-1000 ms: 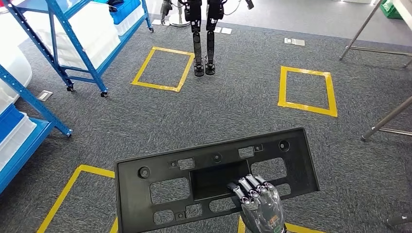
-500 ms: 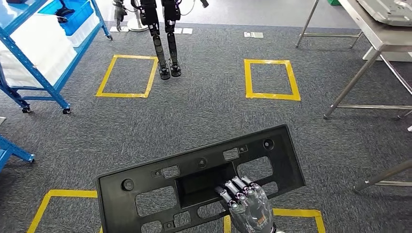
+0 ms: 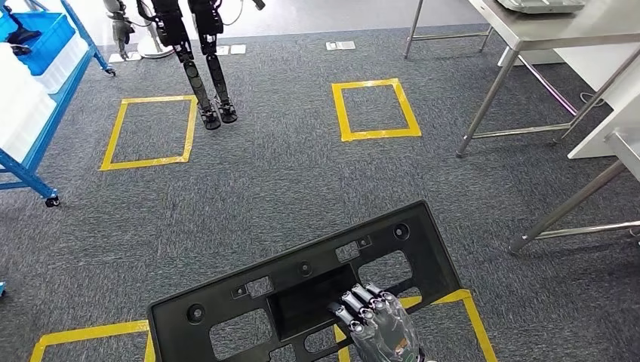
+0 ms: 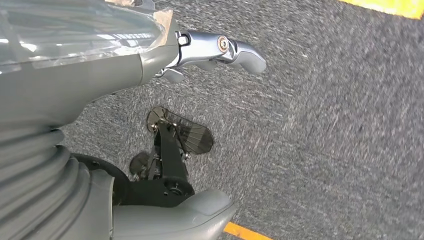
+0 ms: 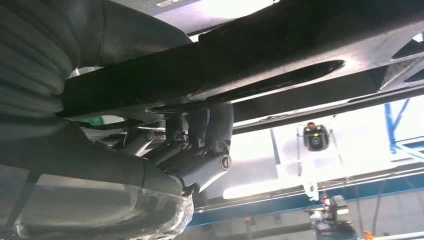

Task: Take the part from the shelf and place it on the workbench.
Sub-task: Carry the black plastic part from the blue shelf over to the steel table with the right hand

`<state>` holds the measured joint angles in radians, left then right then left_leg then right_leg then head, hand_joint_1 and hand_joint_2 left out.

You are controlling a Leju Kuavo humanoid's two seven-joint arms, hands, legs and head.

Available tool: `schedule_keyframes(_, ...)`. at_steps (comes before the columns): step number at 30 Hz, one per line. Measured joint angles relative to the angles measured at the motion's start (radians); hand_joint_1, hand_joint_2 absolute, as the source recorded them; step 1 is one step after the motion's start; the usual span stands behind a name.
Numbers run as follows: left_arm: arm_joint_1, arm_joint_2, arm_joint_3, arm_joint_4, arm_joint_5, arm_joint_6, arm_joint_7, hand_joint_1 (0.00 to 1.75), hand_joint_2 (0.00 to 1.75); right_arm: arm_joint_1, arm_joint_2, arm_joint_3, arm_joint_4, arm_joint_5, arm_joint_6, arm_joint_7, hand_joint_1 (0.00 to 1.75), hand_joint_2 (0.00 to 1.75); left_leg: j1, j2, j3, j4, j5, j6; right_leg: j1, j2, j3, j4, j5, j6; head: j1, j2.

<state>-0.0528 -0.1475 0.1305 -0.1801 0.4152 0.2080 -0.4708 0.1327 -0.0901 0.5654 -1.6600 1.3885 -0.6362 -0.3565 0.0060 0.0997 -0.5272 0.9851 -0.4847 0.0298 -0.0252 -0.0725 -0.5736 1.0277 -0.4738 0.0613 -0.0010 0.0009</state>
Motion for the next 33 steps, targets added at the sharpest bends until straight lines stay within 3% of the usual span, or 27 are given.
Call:
schedule_keyframes(1,0.000,0.000,0.000,0.000,-0.001,0.001,0.001,0.00,1.75,-0.002,-0.001,0.003,0.002,0.000,0.000,0.002,1.75,1.75,-0.002,0.009,0.003,0.001,-0.003,-0.007,0.005,-0.013,0.013,-0.024,0.006,-0.005,-0.001,0.000)
schedule_keyframes(3,-0.003,-0.001,0.000,0.000,-0.004,0.002,0.005,0.00,1.75,-0.002,-0.003,0.008,0.004,0.000,0.000,0.007,1.75,1.75,0.001,0.031,0.010,-0.001,-0.006,-0.021,0.013,0.007,0.009,-0.030,0.009,-0.022,-0.002,0.000)
schedule_keyframes(4,-0.004,-0.001,0.000,0.000,-0.005,0.003,0.008,0.00,1.75,-0.002,-0.004,0.010,0.005,0.000,0.000,0.010,1.75,1.75,0.005,0.028,0.011,0.002,-0.011,-0.028,0.009,0.020,0.010,-0.032,0.011,-0.030,-0.003,0.000)
schedule_keyframes(6,-0.004,-0.002,0.000,0.000,-0.008,0.008,0.015,0.00,1.75,-0.002,-0.006,0.015,0.006,-0.003,0.000,0.017,1.75,1.75,0.012,-0.019,-0.006,0.053,-0.053,-0.037,0.001,0.046,0.015,-0.037,0.016,-0.047,-0.009,0.000)
schedule_keyframes(8,-0.001,-0.002,-0.001,0.000,-0.011,0.015,0.023,0.00,1.75,-0.002,-0.008,0.020,0.010,-0.010,0.000,0.023,1.75,1.75,0.015,-0.080,-0.062,0.182,-0.123,-0.037,0.003,0.071,0.015,-0.038,0.021,-0.061,-0.015,0.000)
schedule_keyframes(9,0.001,-0.002,-0.001,0.000,-0.013,0.017,0.027,0.00,1.75,-0.002,-0.009,0.023,0.013,-0.015,0.000,0.026,1.75,1.75,0.015,-0.093,-0.094,0.247,-0.149,-0.037,0.007,0.085,0.015,-0.037,0.022,-0.065,-0.016,0.000)
schedule_keyframes(10,0.003,-0.002,-0.001,0.000,-0.015,0.020,0.030,0.00,1.75,-0.002,-0.010,0.026,0.015,-0.019,0.000,0.028,1.75,1.75,0.015,-0.099,-0.116,0.287,-0.156,-0.037,0.010,0.101,0.015,-0.037,0.022,-0.066,-0.016,0.000)
schedule_keyframes(11,0.004,-0.002,-0.001,0.000,-0.015,0.022,0.032,0.00,1.75,-0.002,-0.012,0.029,0.018,-0.023,0.000,0.031,1.75,1.75,0.015,-0.102,-0.122,0.291,-0.142,-0.036,0.012,0.116,0.016,-0.036,0.021,-0.066,-0.016,0.000)
schedule_keyframes(12,0.004,-0.002,-0.001,0.000,-0.015,0.023,0.032,0.00,1.75,-0.001,-0.013,0.031,0.019,-0.027,0.000,0.033,1.75,1.75,0.016,-0.105,-0.109,0.253,-0.108,-0.034,0.013,0.132,0.017,-0.034,0.021,-0.066,-0.016,0.000)
schedule_keyframes(14,0.004,-0.001,-0.001,0.000,-0.016,0.025,0.033,0.00,1.75,-0.002,-0.014,0.035,0.022,-0.033,0.000,0.035,1.75,1.75,0.020,-0.142,-0.057,0.122,-0.032,-0.032,0.015,0.161,0.017,-0.029,0.021,-0.065,-0.016,0.000)
schedule_keyframes(15,0.004,0.000,-0.001,0.000,-0.016,0.025,0.034,0.00,1.75,-0.002,-0.015,0.036,0.022,-0.036,0.000,0.035,1.75,1.75,0.022,-0.164,-0.036,0.069,-0.011,-0.031,0.016,0.174,0.013,-0.027,0.021,-0.062,-0.016,0.000)
schedule_keyframes(17,0.002,0.000,-0.001,0.001,-0.017,0.026,0.037,0.00,1.75,-0.001,-0.017,0.037,0.023,-0.043,0.000,0.036,1.75,1.75,0.020,-0.187,-0.024,0.031,-0.008,-0.028,0.017,0.197,0.000,-0.025,0.024,-0.052,-0.015,0.000)
schedule_keyframes(19,0.000,0.000,-0.001,0.001,-0.018,0.027,0.038,0.00,1.75,0.002,-0.019,0.037,0.023,-0.049,0.000,0.037,1.75,1.75,0.017,-0.163,-0.020,0.020,-0.003,-0.016,0.014,0.211,-0.014,-0.028,0.030,-0.037,-0.016,0.000)
schedule_keyframes(21,0.000,-0.001,-0.001,0.001,-0.018,0.027,0.040,0.00,1.75,0.001,-0.021,0.037,0.023,-0.053,0.000,0.038,1.75,1.75,0.017,-0.134,-0.013,0.004,0.007,0.001,0.017,0.166,-0.039,0.010,0.010,-0.033,-0.012,0.000)
schedule_keyframes(23,0.002,0.000,-0.001,0.001,-0.019,0.028,0.043,0.00,1.75,-0.001,-0.024,0.038,0.024,-0.052,0.000,0.038,1.75,1.75,0.014,-0.103,-0.011,-0.003,0.011,0.010,0.016,0.104,-0.095,0.126,-0.045,-0.038,-0.006,0.000)
schedule_keyframes(25,0.003,0.001,-0.001,0.001,-0.019,0.028,0.047,0.00,1.75,0.001,-0.026,0.038,0.026,-0.051,0.000,0.039,1.75,1.75,0.010,-0.071,-0.012,-0.003,0.010,0.012,0.012,0.087,-0.148,0.239,-0.086,-0.034,-0.003,0.000)
schedule_keyframes(26,0.003,0.001,-0.001,0.001,-0.019,0.029,0.048,0.00,1.75,0.002,-0.026,0.038,0.027,-0.051,0.000,0.040,1.75,1.75,0.009,-0.056,-0.012,-0.003,0.010,0.011,0.010,0.084,-0.151,0.251,-0.086,-0.027,-0.003,0.000)
schedule_keyframes(27,0.002,0.000,-0.001,0.001,-0.019,0.029,0.048,0.00,1.75,0.003,-0.027,0.038,0.027,-0.051,0.000,0.041,1.75,1.75,0.009,-0.043,-0.012,-0.003,0.009,0.010,0.008,0.079,-0.130,0.219,-0.072,-0.018,-0.003,0.000)
schedule_keyframes(29,0.002,0.000,-0.001,0.001,-0.018,0.031,0.047,0.00,1.75,0.003,-0.027,0.039,0.027,-0.051,0.000,0.043,1.75,1.75,0.007,-0.020,-0.008,-0.002,0.006,0.005,0.007,0.040,-0.046,0.073,-0.025,-0.006,-0.003,0.000)
schedule_keyframes(31,0.002,0.000,-0.001,0.001,-0.018,0.033,0.047,0.00,1.75,0.002,-0.027,0.039,0.027,-0.051,0.000,0.044,1.75,1.75,0.002,0.000,-0.002,0.000,0.000,-0.006,0.013,0.002,0.012,-0.028,0.006,-0.011,-0.003,0.000)
schedule_keyframes(32,0.001,0.000,-0.001,0.001,-0.018,0.033,0.046,0.00,1.75,0.002,-0.028,0.040,0.027,-0.052,0.000,0.045,1.75,1.75,0.001,0.009,0.001,0.000,-0.003,-0.012,0.017,-0.002,0.016,-0.038,0.010,-0.018,-0.004,0.000)
schedule_keyframes(33,0.001,-0.001,-0.001,0.001,-0.018,0.033,0.045,0.00,1.75,0.003,-0.028,0.041,0.028,-0.052,0.000,0.046,1.75,1.75,0.001,0.019,0.005,0.000,-0.004,-0.017,0.020,0.008,0.012,-0.037,0.013,-0.024,-0.004,0.000)
